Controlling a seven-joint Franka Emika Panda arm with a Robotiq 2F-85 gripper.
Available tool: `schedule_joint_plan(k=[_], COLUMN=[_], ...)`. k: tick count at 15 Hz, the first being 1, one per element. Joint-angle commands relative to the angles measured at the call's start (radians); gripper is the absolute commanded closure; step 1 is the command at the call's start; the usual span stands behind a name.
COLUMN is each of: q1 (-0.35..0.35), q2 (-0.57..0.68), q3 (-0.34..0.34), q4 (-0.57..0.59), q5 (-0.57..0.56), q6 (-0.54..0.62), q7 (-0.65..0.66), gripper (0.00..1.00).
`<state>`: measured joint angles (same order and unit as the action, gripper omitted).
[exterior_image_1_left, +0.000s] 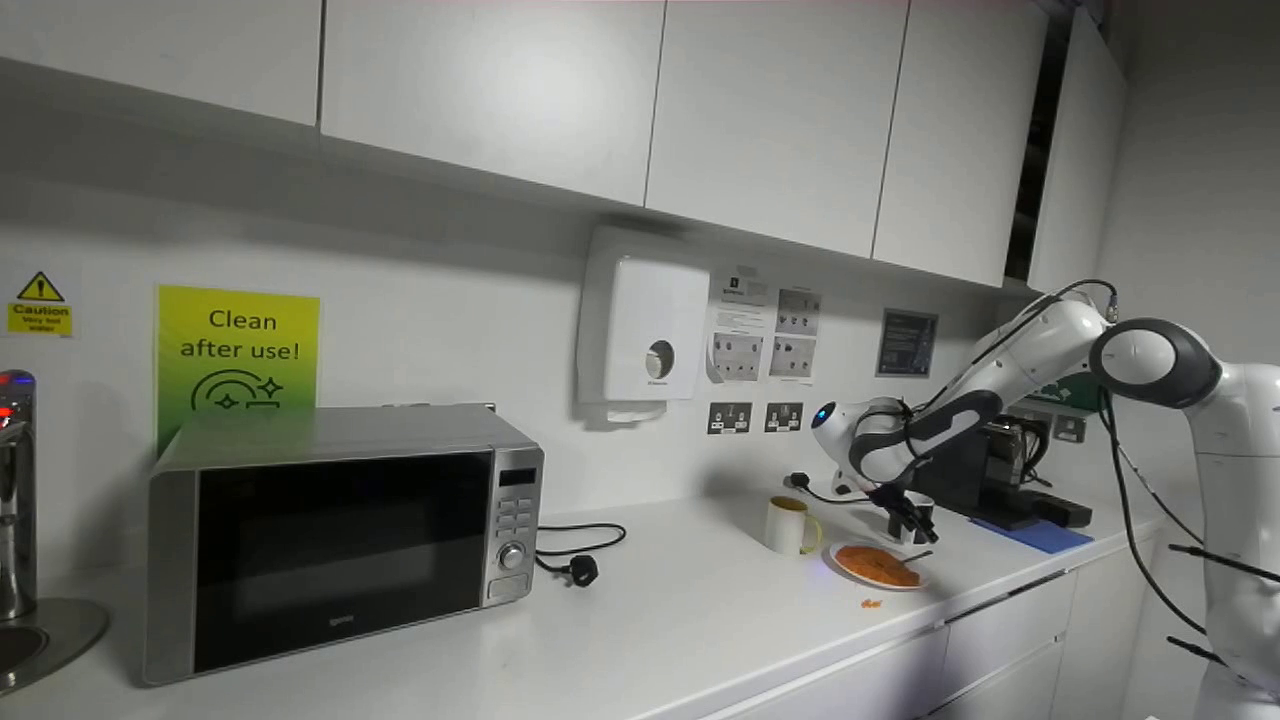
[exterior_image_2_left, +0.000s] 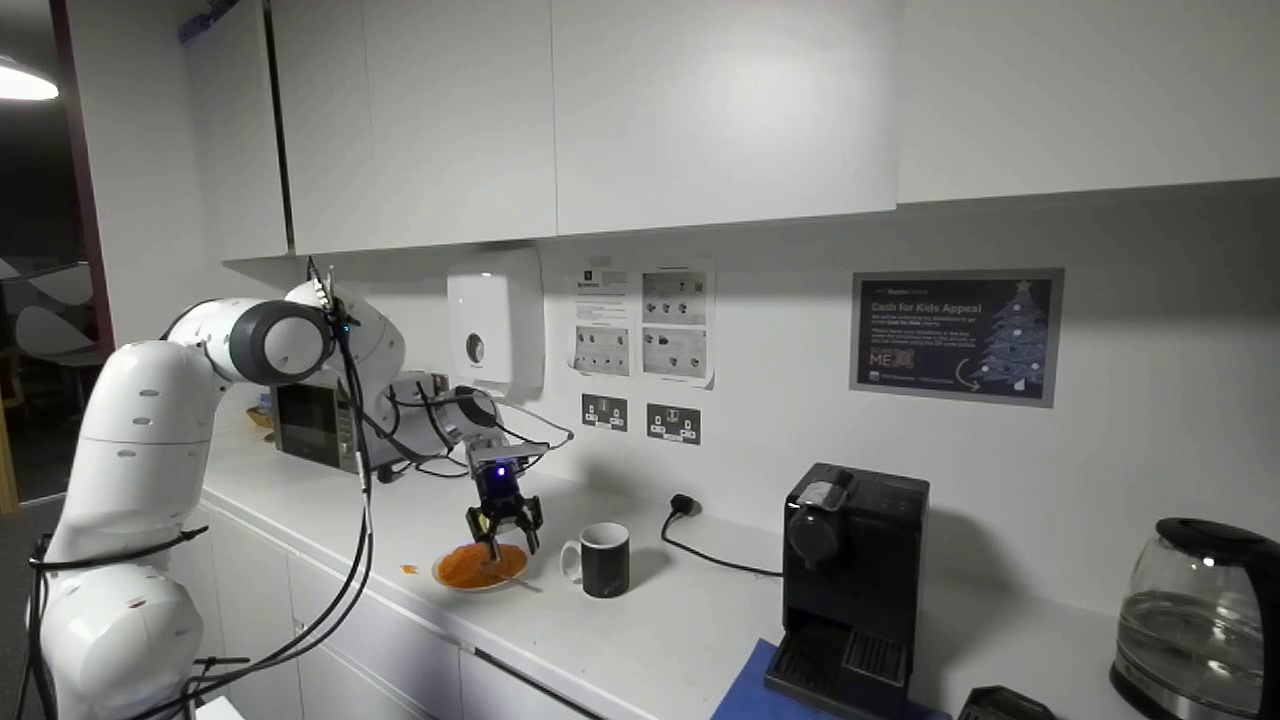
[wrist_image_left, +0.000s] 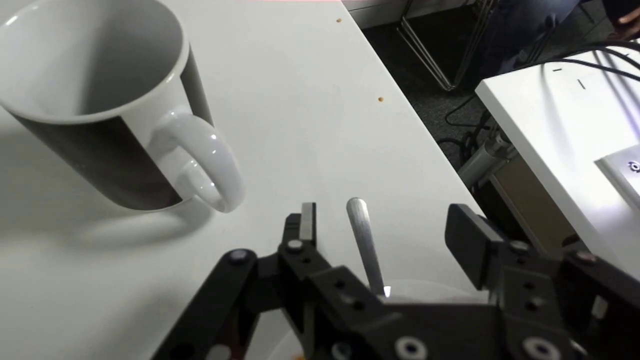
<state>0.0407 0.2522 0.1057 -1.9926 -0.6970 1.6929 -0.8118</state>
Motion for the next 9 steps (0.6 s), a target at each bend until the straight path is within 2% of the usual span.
schedule_joint_plan(k=[1, 5, 9], q1=[-0.011, -0.028, -0.041], q2=[-0.042, -0.094, -0.148], q3=[-0.009, -0.020, -0.038], q4=[-0.024, -0.044, -0.057], q5=[-0.006, 0.018, 0.056], q6=[0.047, 0.089, 0.082], q7=[-0.023, -0.047, -0.066], gripper=[0.00, 0.00, 0.00])
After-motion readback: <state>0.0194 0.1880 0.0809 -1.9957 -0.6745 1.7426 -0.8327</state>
